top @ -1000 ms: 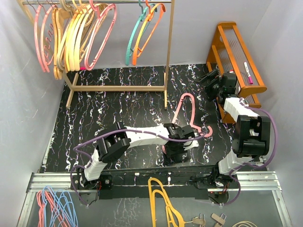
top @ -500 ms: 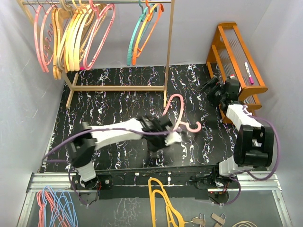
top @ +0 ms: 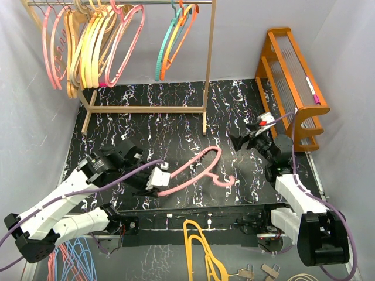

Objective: Organize the hangers
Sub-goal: Pick up the hanger at the center of the board.

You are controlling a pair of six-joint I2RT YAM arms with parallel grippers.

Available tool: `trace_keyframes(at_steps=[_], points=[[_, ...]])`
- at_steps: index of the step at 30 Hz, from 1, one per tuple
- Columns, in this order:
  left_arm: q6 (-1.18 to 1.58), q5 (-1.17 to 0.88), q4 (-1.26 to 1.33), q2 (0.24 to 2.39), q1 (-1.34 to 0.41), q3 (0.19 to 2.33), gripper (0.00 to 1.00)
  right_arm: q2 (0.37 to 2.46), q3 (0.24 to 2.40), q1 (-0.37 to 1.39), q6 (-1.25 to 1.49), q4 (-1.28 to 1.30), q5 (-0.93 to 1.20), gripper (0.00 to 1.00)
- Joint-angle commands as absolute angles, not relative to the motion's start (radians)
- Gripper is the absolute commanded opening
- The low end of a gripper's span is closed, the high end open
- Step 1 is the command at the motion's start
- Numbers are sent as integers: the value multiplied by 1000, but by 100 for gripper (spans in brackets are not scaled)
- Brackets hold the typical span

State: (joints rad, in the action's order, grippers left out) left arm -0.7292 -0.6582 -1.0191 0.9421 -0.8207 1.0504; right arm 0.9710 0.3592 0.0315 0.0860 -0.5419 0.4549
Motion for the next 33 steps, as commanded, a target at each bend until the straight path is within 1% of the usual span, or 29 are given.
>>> trace_keyframes(at_steps=[1,4,7,8,10,13,14,20,23,26,33], points=[[-835,-704,-1101,892,-812,1059,0,1017,385,74,-298,-637,752,98],[-833,-681,-1121,896,-810,1082,0,1056,396,75,-405,-564,820,98],[-831,-648,-1109,859,-811,1085,0,1121,504,75,-627,-255,821,98],[-838,-636,-1110,845,-811,1085,0,1137,529,88,-704,-152,776,98],[-850,-610,-1116,822,-811,1079,0,1158,536,144,-807,-99,673,99],[-875,-579,-1130,801,-811,1061,0,1192,595,177,-912,84,624,98],[-878,-572,-1128,797,-810,1052,0,1188,590,188,-931,102,610,99],[-886,-577,-1103,788,-811,1015,0,1137,508,276,-935,26,556,98],[-899,-583,-1100,797,-811,1011,0,1200,516,350,-963,17,532,98],[-904,-580,-1092,802,-811,999,0,1268,515,400,-954,-45,544,98],[-880,-588,-1073,812,-810,988,0,1382,516,472,-964,-201,510,99]])
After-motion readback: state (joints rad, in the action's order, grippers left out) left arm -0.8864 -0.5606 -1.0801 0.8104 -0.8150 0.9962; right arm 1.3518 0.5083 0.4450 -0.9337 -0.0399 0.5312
